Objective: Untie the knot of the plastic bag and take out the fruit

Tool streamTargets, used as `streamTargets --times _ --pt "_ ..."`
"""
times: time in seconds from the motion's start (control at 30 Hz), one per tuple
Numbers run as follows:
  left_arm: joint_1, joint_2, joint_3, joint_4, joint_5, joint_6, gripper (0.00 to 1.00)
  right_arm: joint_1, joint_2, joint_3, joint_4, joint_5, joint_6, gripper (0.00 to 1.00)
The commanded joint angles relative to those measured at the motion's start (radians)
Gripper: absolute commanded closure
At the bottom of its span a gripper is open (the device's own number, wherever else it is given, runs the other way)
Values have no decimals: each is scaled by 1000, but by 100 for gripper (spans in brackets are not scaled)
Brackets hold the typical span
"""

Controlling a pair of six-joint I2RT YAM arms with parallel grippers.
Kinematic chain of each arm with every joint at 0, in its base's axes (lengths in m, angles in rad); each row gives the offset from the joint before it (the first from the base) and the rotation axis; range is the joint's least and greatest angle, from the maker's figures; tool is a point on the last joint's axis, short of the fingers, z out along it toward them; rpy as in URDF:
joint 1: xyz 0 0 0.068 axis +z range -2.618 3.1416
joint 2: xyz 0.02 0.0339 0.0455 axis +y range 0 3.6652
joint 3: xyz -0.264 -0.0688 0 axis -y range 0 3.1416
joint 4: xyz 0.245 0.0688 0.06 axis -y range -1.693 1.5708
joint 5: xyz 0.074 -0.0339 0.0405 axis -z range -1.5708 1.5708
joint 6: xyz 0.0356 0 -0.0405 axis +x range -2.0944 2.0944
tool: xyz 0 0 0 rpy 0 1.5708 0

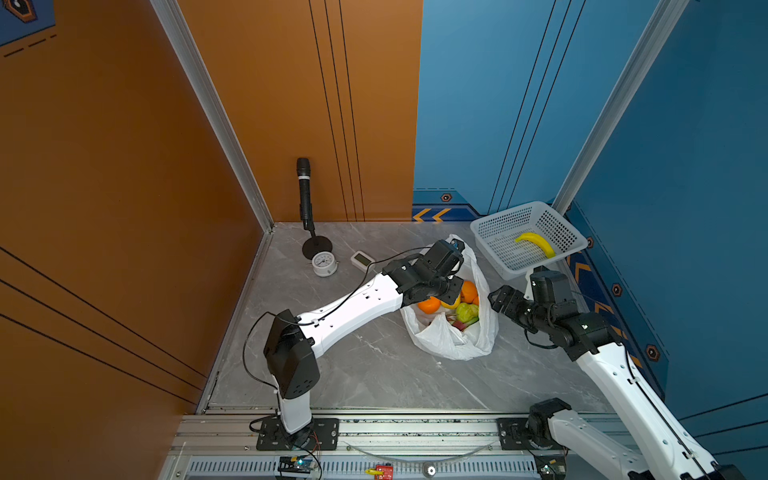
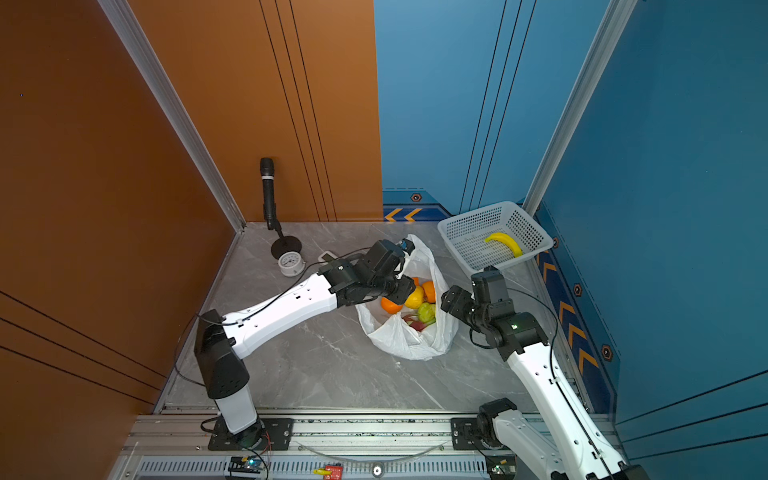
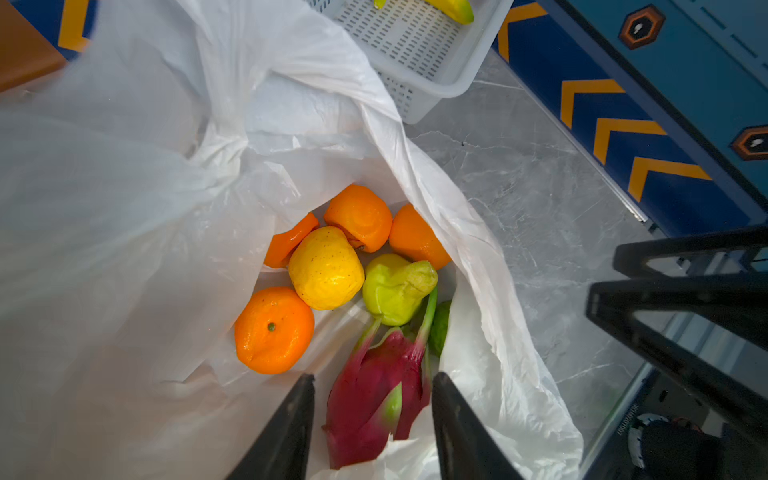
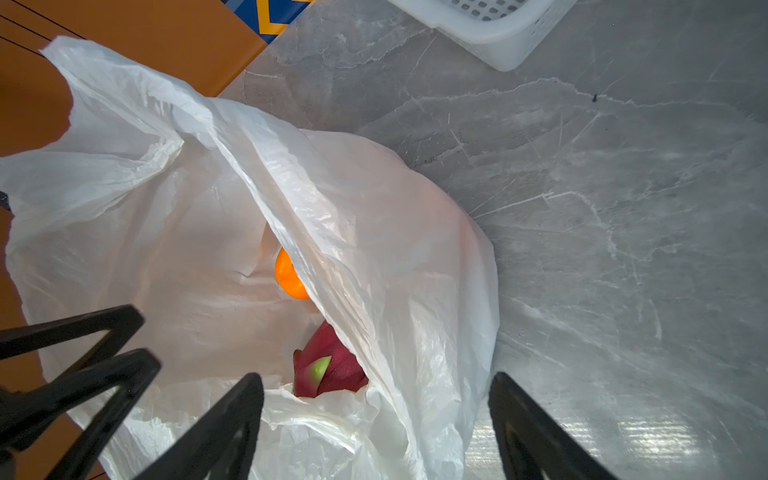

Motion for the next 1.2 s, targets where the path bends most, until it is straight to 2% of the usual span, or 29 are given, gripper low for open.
streamTargets --times 0.0,0.17,0.27,0.47,0.63,0.87,1.17 --pt "-6 73 40 15 -65 -14 50 -7 -16 -7 -3 -35 24 13" --pt "6 177 94 27 -112 -48 45 -9 -40 -15 -2 -50 21 12" --pt "13 239 143 30 -108 -52 36 -11 -50 -18 -7 -54 23 11" --pt "28 328 213 26 -130 -57 28 -14 -51 -9 -25 -50 24 11" --pt "43 391 263 11 -149 -62 27 -19 -54 -3 -36 -46 20 11" --pt "62 484 356 -11 -81 -71 27 -27 -53 -2 -41 -53 15 11" --pt "55 512 339 -70 -81 -89 27 -39 -64 -2 -61 -59 11 11"
